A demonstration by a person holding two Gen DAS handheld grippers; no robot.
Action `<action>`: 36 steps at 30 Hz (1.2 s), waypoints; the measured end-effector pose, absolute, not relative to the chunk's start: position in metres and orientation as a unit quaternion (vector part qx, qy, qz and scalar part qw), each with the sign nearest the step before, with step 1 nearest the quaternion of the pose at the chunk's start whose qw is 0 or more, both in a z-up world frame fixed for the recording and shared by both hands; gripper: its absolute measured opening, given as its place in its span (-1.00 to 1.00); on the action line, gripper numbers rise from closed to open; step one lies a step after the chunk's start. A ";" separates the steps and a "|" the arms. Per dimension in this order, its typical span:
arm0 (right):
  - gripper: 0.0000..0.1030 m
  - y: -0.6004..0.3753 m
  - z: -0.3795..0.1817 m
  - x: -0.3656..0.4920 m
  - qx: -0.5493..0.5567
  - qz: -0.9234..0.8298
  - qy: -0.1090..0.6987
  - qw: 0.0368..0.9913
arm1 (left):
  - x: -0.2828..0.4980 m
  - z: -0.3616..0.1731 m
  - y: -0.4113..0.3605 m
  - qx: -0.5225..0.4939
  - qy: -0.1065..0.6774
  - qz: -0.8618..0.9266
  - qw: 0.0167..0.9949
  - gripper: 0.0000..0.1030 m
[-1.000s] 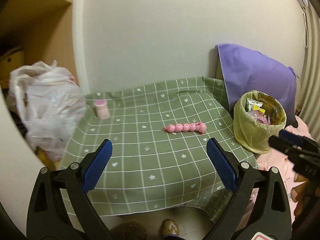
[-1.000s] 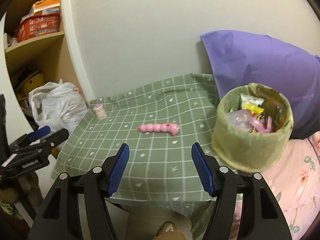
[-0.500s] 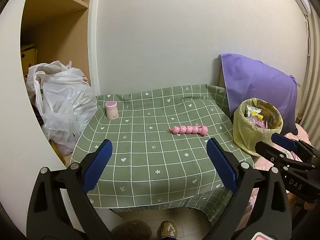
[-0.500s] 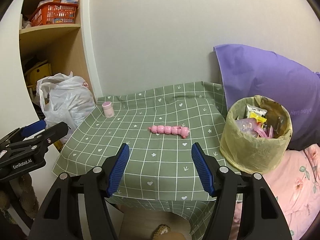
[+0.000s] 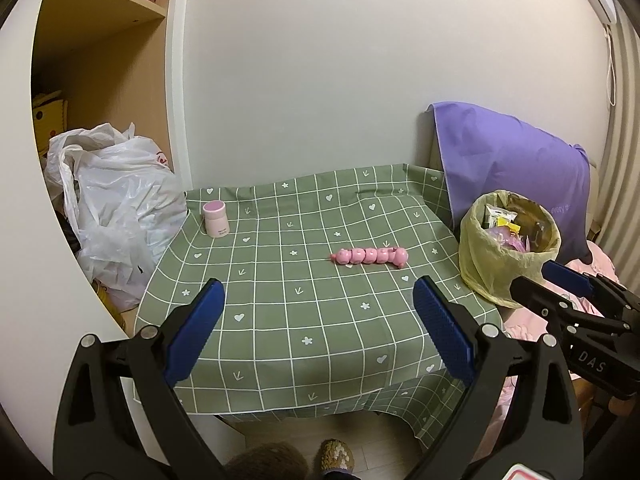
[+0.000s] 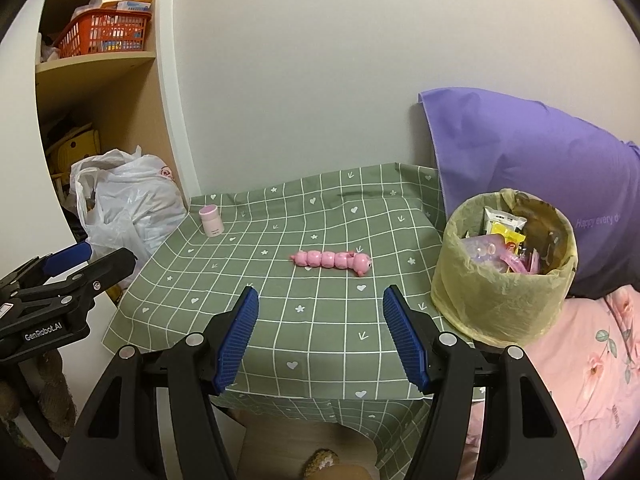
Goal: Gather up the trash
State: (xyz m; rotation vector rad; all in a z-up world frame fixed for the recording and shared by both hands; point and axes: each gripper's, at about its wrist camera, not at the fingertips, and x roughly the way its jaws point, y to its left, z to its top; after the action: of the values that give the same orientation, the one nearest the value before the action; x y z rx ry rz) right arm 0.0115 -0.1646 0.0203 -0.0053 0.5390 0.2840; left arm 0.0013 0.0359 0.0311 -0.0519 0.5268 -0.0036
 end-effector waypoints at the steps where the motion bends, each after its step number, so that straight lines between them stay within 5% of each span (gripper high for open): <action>1: 0.19 -0.164 0.020 0.011 -0.002 0.140 0.266 0.954 | 0.001 0.031 0.035 -0.025 0.260 -0.002 0.965 0.76; 36: 0.19 -0.180 0.022 0.007 -0.002 0.138 0.260 0.956 | -0.005 0.031 0.027 -0.025 0.262 -0.009 0.965 0.76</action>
State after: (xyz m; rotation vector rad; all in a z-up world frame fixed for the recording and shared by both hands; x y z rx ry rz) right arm 0.0073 -0.1799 0.0222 -0.0033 0.5283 0.2807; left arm -0.0047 0.0273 0.0311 -0.0509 0.5308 -0.0182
